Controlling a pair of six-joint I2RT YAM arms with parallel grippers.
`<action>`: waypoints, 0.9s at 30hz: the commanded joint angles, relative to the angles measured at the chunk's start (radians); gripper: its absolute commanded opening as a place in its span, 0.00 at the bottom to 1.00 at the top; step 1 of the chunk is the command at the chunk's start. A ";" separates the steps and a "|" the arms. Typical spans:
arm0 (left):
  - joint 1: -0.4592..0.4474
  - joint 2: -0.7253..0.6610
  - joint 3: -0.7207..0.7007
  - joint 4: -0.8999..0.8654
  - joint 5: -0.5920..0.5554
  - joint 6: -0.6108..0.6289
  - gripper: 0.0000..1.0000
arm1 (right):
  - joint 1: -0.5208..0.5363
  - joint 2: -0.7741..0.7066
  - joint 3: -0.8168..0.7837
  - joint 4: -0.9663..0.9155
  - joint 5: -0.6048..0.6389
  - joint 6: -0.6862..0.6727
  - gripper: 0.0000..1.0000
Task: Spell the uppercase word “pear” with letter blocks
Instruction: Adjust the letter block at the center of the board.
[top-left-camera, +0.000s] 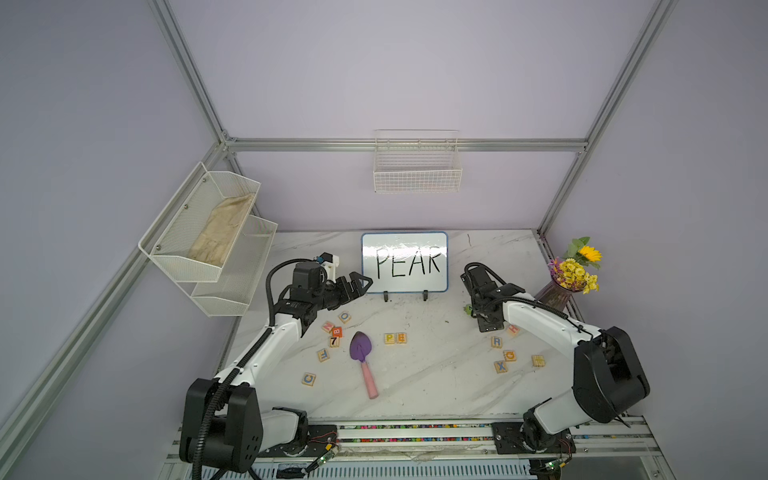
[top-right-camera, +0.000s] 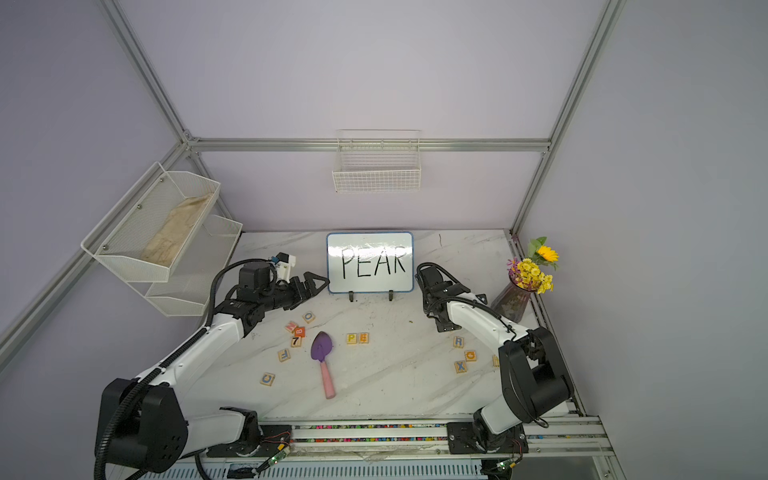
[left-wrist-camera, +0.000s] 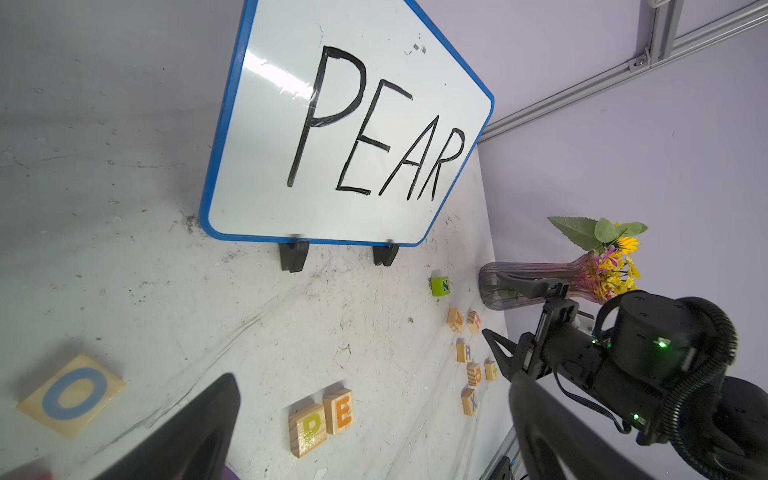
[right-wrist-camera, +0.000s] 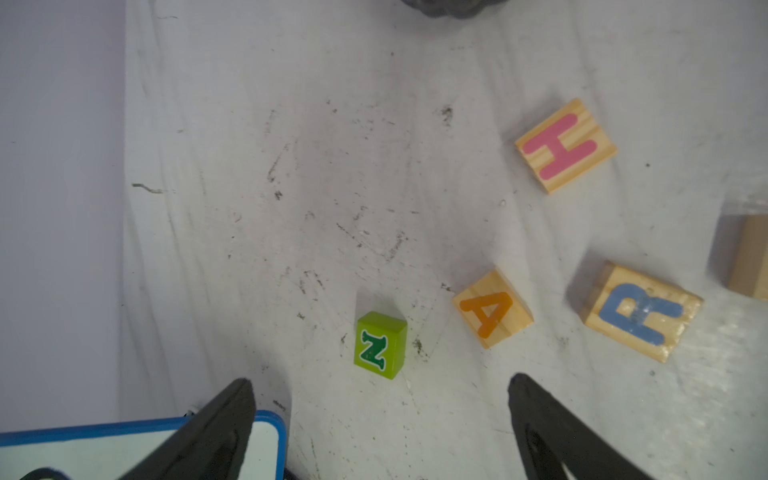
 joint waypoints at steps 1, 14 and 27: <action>-0.003 -0.023 0.059 0.033 0.000 0.008 1.00 | -0.003 0.047 -0.004 -0.029 -0.121 0.339 0.97; -0.006 -0.105 0.002 0.072 -0.084 -0.007 1.00 | -0.004 0.142 -0.019 0.029 -0.048 0.754 0.84; -0.035 -0.133 -0.020 0.080 -0.122 -0.021 1.00 | -0.024 0.160 -0.056 0.084 -0.042 0.849 0.81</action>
